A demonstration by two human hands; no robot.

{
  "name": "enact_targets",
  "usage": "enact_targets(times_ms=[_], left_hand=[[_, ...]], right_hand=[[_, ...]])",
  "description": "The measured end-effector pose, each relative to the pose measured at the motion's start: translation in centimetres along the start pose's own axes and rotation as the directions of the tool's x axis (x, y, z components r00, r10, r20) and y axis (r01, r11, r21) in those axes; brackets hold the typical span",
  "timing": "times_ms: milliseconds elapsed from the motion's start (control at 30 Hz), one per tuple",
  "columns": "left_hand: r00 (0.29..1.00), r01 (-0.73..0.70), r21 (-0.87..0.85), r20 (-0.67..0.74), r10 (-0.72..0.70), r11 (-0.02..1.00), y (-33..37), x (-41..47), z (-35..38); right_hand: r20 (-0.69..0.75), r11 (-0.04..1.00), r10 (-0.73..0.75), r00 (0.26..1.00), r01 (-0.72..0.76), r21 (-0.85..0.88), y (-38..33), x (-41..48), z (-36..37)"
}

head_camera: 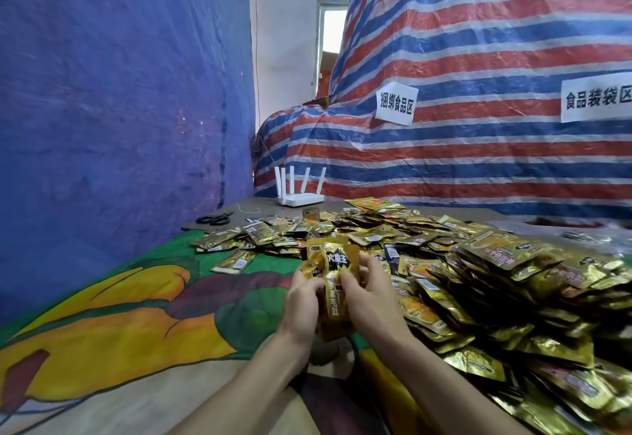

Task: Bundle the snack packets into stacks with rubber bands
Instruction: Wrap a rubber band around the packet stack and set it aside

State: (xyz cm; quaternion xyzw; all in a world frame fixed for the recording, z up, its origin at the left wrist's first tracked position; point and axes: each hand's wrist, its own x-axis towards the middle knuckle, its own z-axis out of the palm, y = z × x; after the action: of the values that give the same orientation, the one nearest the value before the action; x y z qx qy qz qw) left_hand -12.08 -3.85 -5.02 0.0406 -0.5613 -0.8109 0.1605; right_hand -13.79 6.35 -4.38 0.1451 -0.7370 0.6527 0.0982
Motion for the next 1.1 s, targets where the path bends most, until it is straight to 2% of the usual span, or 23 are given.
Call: enact_targets(times_ms=[67, 167, 200, 267, 333, 467, 533, 633, 700, 767, 867, 933, 1100], left_hand=[[0.996, -0.022, -0.051, 0.080, 0.026, 0.998, 0.0, -0.4, 0.0], [0.977, -0.103, 0.052, 0.193, 0.091, 0.993, 0.0, -1.0, 0.0], [0.975, -0.124, 0.075, 0.192, 0.108, 0.989, 0.3, -1.4, 0.2], [0.973, -0.200, 0.229, 0.164, 0.164, 0.953, -0.1, -1.2, 0.3], [0.966, -0.248, 0.272, 0.136, 0.218, 0.930, -0.2, -1.0, 0.4], [0.981, -0.185, 0.305, 0.112, 0.157, 0.934, -0.4, -0.9, 0.0], [0.971, -0.228, 0.406, 0.163, 0.176, 0.885, -0.7, -0.6, -0.5], [0.927, -0.367, 0.481, 0.256, 0.273, 0.796, -0.8, -0.6, -0.6], [0.912, -0.408, 0.483, 0.257, 0.320, 0.775, -0.8, -0.6, -0.4], [0.910, -0.410, 0.448, 0.265, 0.320, 0.795, -0.9, -0.6, -0.1], [0.916, -0.385, 0.384, 0.272, 0.295, 0.840, -0.9, -0.9, 0.3], [0.924, -0.364, 0.346, 0.251, 0.289, 0.865, -1.1, -0.7, 0.2], [0.940, -0.327, 0.238, 0.187, 0.287, 0.915, -1.0, -0.6, 0.3]], right_hand=[[0.023, 0.993, 0.028, 0.999, -0.031, 0.113, 0.1, 0.0, 0.0], [0.019, 0.971, 0.086, 0.996, -0.088, 0.220, 0.2, 0.1, -0.1], [0.025, 0.961, 0.109, 0.994, -0.112, 0.252, 0.3, 0.1, -0.1], [0.041, 0.932, 0.131, 0.991, -0.137, 0.335, 0.4, 0.2, -0.1], [0.038, 0.908, 0.126, 0.991, -0.130, 0.397, 0.4, 0.2, -0.1], [0.013, 0.875, 0.124, 0.992, -0.115, 0.471, 0.2, -0.1, 0.5], [0.004, 0.850, 0.164, 0.986, -0.143, 0.507, 0.0, -0.1, 0.6], [0.017, 0.890, 0.093, 0.996, -0.091, 0.446, -0.2, 0.0, 0.3], [0.019, 0.906, 0.041, 0.999, -0.045, 0.421, -0.2, 0.1, 0.2], [0.028, 0.902, 0.045, 0.999, -0.052, 0.429, -0.5, 0.0, 0.2], [0.092, 0.877, 0.127, 0.988, -0.155, 0.455, -0.7, 0.1, 0.3], [0.102, 0.897, 0.136, 0.986, -0.166, 0.409, -0.9, 0.0, 0.3], [0.097, 0.991, -0.027, 0.995, 0.014, 0.133, -1.2, -0.2, 0.2]])
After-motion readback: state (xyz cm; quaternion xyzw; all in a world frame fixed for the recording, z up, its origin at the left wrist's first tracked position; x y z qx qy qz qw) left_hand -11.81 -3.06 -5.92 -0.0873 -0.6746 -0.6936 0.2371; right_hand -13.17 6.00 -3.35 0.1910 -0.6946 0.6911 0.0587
